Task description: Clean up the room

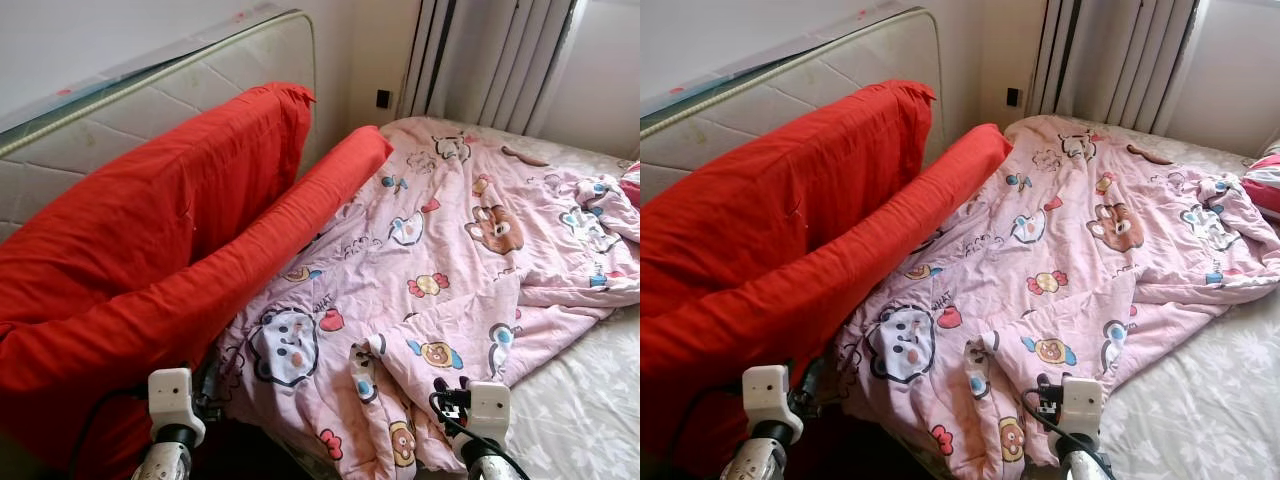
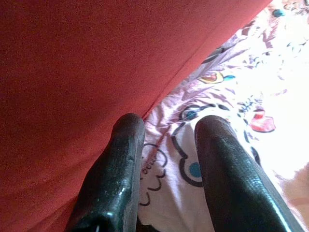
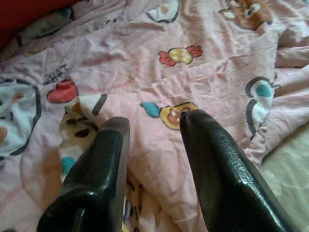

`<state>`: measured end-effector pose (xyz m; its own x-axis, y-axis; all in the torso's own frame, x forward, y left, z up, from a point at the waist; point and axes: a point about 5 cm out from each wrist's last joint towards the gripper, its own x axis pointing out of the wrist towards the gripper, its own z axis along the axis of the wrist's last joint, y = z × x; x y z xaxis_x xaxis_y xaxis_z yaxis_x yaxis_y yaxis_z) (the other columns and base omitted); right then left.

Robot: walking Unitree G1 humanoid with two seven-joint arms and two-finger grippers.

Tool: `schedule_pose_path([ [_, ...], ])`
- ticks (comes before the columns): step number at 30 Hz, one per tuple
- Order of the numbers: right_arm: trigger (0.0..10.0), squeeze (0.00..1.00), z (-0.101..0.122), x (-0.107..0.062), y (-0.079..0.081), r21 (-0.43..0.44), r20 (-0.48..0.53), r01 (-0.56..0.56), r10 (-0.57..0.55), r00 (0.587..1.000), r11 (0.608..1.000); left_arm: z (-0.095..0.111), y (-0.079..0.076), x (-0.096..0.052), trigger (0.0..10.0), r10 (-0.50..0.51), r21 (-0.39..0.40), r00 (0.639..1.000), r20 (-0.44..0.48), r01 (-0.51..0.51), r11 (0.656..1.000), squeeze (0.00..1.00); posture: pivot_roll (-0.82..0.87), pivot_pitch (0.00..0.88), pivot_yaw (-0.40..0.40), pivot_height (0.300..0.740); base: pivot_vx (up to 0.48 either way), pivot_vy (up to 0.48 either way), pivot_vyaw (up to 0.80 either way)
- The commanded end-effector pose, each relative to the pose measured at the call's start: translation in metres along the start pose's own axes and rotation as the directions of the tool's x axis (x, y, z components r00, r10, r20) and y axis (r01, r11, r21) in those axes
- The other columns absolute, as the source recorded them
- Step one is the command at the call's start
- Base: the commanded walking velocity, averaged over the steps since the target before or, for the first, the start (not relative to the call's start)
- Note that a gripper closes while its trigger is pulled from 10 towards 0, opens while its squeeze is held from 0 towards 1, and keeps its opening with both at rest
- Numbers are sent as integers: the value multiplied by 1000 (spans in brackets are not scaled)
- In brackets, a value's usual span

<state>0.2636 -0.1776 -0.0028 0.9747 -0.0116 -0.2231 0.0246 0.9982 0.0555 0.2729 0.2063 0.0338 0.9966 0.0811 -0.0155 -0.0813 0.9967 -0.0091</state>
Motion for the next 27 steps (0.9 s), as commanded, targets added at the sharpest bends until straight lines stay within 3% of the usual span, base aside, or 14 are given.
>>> schedule_pose_path([
  [1,10000,0,-4,-2,1,-9,-24,-6,6,1000,1000,-1,2,-2,10000,4,-6,1000,-12,-4,1000,0,-73,113,15,731,0,0,0],
  [7,10000,0,-1,1,4,-5,-17,-7,7,1000,1000,3,-2,3,10000,-6,-11,1000,-2,6,1000,0,-69,121,15,691,0,0,0],
  [13,10000,0,7,4,7,3,25,-12,12,1000,1000,7,-4,8,10000,-14,-12,1000,1,14,1000,0,-68,149,17,691,0,0,0],
  [20,10000,0,8,9,11,7,-2,-10,10,1000,1000,11,-4,10,10000,-14,-11,1000,15,14,1000,0,-56,169,16,691,0,0,0],
  [27,10000,0,11,12,15,18,7,-25,25,1000,1000,14,-4,14,10000,-18,-9,1000,15,18,1000,0,-55,183,23,656,0,0,0],
])
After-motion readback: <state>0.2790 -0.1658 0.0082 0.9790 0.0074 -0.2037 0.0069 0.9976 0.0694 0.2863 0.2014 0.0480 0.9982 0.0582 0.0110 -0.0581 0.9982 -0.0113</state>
